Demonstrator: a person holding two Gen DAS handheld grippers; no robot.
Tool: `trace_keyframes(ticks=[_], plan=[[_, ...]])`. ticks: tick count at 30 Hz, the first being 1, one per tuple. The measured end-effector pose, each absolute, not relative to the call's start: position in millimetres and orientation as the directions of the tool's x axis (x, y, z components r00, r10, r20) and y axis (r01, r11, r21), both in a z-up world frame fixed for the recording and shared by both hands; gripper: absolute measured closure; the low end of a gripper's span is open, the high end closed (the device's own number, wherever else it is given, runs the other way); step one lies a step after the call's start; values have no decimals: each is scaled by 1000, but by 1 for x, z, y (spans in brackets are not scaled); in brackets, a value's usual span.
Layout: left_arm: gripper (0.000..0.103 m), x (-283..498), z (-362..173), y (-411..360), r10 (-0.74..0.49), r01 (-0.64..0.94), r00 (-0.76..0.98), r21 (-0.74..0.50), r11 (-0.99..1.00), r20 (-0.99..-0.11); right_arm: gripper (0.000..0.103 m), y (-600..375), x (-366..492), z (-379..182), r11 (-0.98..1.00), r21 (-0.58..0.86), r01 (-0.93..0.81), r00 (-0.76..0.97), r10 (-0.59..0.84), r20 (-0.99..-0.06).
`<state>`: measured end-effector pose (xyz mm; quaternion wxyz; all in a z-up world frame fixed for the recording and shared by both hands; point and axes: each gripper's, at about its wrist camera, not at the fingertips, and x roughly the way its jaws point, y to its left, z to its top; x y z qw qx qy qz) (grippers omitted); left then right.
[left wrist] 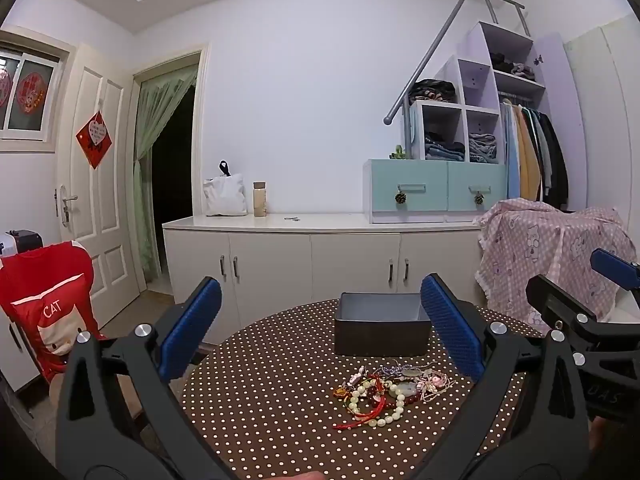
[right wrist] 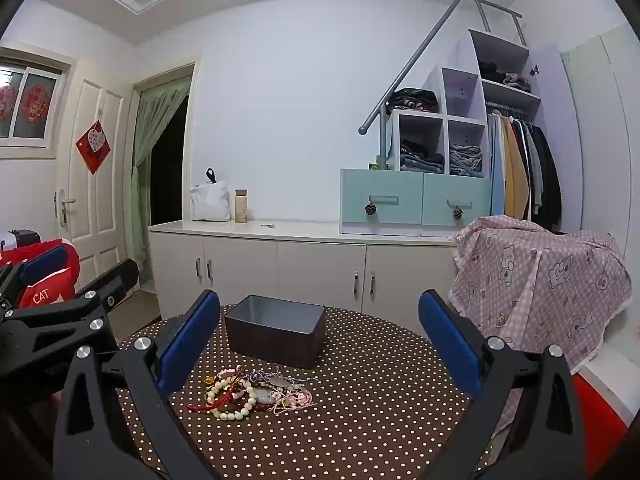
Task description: Organize jewelry
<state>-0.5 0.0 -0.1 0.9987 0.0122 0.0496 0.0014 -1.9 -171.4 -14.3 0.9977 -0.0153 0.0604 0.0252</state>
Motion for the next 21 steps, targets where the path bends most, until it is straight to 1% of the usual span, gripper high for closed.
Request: trace_keyframes(ticks=[15,21], plan=[[5,-5,5,-13,6,-3,995,31,1000,-101,8,-170,-3,-19,998,-27,-51,991,47,-127],[5,-3,-1,-2,4,-1,995,30,1000,-100,8,-172,-1,-21,998,-21,-52,990,49,-134]])
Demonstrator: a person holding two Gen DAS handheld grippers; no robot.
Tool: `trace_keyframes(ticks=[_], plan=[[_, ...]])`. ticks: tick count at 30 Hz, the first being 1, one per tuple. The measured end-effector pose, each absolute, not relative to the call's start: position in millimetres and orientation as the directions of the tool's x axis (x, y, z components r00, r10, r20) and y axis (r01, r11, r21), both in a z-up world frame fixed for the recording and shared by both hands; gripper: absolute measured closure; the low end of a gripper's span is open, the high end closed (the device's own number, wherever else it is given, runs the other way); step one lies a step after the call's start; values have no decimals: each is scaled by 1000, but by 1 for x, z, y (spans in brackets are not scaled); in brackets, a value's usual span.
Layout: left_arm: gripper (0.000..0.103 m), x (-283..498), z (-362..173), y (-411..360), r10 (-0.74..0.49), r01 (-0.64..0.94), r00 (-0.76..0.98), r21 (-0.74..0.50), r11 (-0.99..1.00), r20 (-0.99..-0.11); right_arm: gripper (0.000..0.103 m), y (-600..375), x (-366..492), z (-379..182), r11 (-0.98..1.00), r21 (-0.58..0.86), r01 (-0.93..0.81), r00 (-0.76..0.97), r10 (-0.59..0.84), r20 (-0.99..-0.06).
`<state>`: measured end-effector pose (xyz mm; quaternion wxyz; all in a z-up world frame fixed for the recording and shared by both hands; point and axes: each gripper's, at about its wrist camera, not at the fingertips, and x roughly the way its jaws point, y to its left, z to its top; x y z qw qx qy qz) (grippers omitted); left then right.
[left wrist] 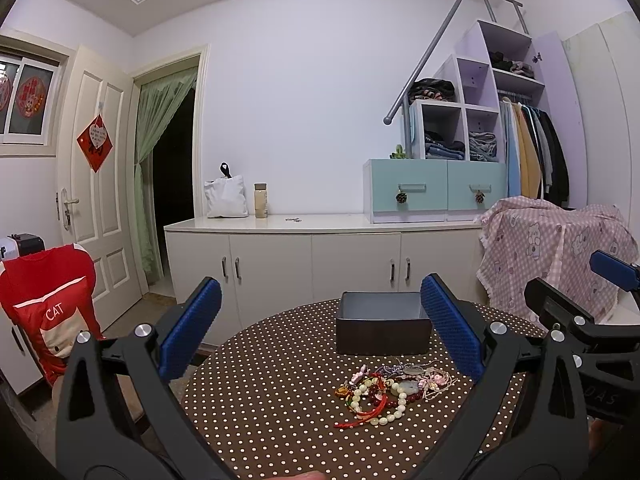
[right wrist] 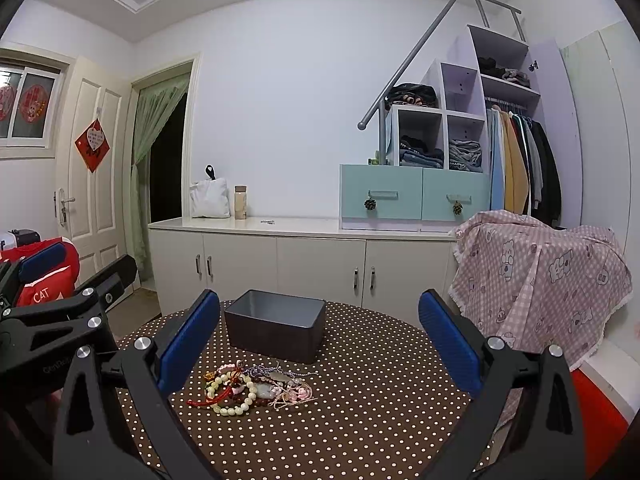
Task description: Organize jewelry
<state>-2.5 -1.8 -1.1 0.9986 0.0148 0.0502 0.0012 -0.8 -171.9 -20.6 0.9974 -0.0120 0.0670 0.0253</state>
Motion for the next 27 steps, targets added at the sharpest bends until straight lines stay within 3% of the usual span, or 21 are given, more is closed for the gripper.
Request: trace_keyframes(ticks=[27], plan=[[5,0,-5,-2,12,-7,994,48,999,-106,8,-174,3,-28,998,-5,-59,986,58,-154]])
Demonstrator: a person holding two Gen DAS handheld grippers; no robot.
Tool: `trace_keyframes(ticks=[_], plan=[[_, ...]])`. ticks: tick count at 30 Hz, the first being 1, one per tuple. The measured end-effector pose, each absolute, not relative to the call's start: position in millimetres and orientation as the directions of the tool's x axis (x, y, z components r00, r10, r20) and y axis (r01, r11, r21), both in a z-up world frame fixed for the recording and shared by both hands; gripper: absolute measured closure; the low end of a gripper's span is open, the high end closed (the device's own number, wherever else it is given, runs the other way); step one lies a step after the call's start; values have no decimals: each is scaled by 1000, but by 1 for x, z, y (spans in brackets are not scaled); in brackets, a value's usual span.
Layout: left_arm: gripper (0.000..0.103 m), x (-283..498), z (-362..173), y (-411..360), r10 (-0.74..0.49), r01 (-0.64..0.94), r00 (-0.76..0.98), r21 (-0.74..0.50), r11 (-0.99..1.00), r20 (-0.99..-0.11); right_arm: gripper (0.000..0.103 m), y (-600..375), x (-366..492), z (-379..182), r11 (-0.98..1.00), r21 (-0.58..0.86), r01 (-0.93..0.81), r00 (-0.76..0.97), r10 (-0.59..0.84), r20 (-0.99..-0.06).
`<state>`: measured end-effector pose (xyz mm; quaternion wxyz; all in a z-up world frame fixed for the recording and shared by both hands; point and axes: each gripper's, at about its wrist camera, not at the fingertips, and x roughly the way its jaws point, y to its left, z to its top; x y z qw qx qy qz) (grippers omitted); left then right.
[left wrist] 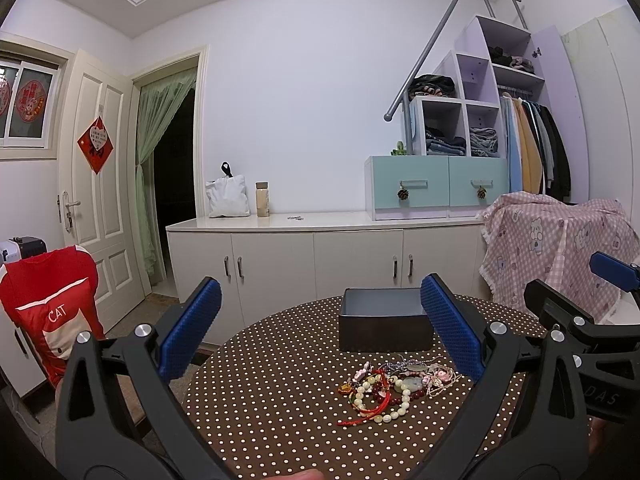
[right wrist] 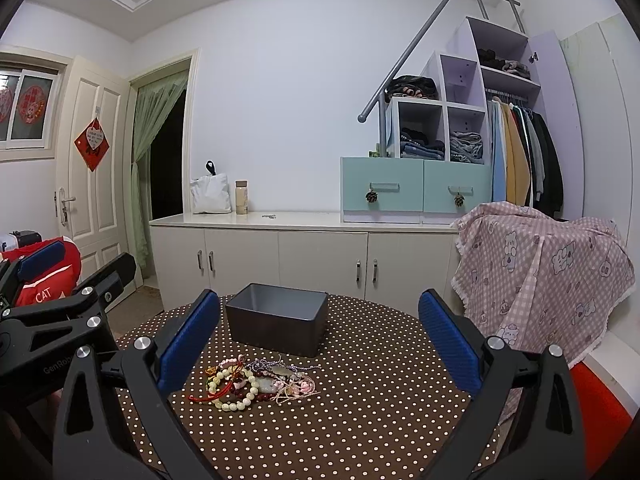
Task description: Organize jewelry
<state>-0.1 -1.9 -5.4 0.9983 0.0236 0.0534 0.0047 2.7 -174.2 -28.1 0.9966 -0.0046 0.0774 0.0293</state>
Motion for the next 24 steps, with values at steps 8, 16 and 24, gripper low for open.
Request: trace_keyframes(ticks=[8,16,24], plan=[[5,0,-6,-2,12,-7,994,49,999,-105,8,-175,4,-28,998,-1,-61,985,60,-159],[5,3,-9,-2,17,-11,993,53,999,-113,8,-176,7,-29,998,3,-65,984,64,-169],[5,8,-11,-3,17,-10,991,55,998,-131,8,-175,12,-31,998,0,-67,981,66,-183]])
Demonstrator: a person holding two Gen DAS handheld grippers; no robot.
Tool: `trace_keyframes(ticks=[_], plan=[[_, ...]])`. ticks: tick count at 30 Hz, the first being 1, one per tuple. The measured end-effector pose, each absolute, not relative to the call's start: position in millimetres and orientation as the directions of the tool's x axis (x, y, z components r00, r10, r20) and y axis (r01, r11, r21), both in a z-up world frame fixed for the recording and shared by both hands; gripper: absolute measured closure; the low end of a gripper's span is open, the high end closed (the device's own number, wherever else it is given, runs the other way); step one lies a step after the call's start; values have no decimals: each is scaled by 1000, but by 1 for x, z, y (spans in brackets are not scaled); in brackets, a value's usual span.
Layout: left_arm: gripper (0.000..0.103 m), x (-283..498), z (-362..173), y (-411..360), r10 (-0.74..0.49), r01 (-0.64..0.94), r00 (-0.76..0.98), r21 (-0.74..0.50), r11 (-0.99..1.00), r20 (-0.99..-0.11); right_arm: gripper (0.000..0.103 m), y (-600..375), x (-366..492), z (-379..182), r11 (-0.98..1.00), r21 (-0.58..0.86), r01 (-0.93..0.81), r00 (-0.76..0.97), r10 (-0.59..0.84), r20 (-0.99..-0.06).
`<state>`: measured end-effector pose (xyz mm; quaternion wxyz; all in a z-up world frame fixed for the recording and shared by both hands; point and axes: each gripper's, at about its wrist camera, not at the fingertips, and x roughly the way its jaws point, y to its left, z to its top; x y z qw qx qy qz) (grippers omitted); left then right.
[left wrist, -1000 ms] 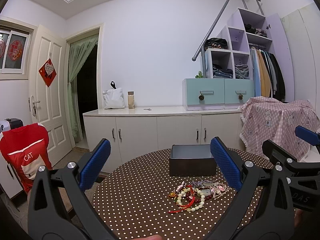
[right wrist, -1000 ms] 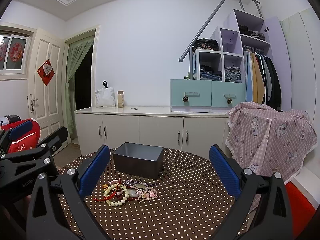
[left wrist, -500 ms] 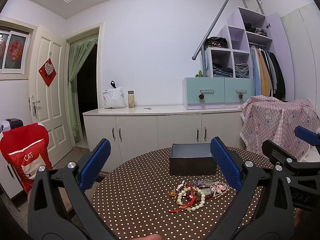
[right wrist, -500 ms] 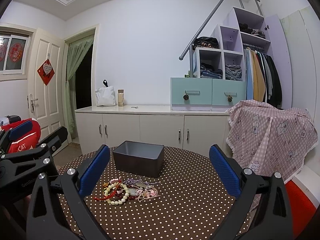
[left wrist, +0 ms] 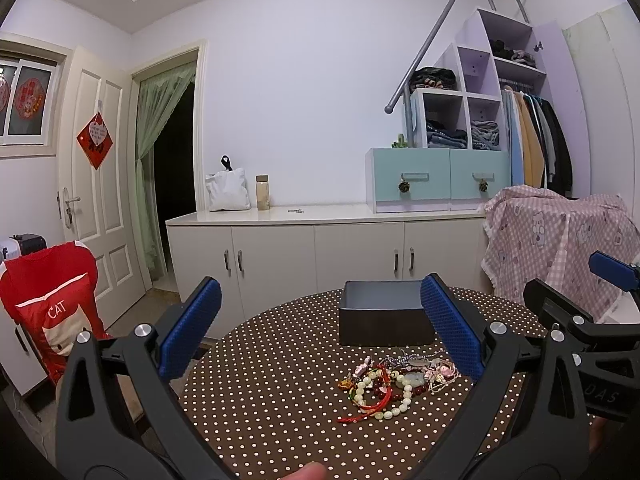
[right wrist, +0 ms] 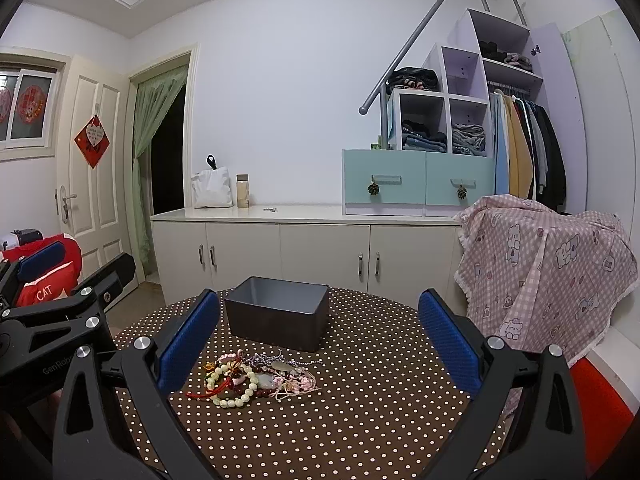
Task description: Organize jewelry
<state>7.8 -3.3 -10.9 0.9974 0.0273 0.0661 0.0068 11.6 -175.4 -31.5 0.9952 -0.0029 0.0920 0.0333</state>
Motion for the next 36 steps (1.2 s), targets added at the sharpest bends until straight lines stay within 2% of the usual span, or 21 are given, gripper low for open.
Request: trace_keyframes(ticks=[8,11,14,17,21,27,31,36], plan=[[5,15,-16,-1,-1,8,987,41,999,-162,8,-175,16,-35,996,3,-88,974,87,-208],[5,21,-20,1,-28,34,980,24,999,-198,8,-178,20,-38,994,21,-105,970,107,-219],[5,30,-28,1,-21,36,969,56,998,-247,8,-183,25,-41,993,53,-108,963,118,-241],[5,42,-42,6,-13,41,945,80,996,-326,8,-188,34,-49,993,60,-97,951,111,-290],[5,63,-66,23,-34,57,888,37,998,-458,8,-192,55,-67,995,58,-85,911,101,-399],[6,83,-90,27,-51,84,816,31,996,-576,8,-199,72,-91,995,76,-58,863,89,-498],[10,87,-95,15,-105,149,789,23,989,-606,8,-199,77,-98,997,50,-64,847,81,-525],[26,97,-99,-12,-158,238,758,44,970,-632,8,-205,83,-102,994,81,-75,829,108,-548]])
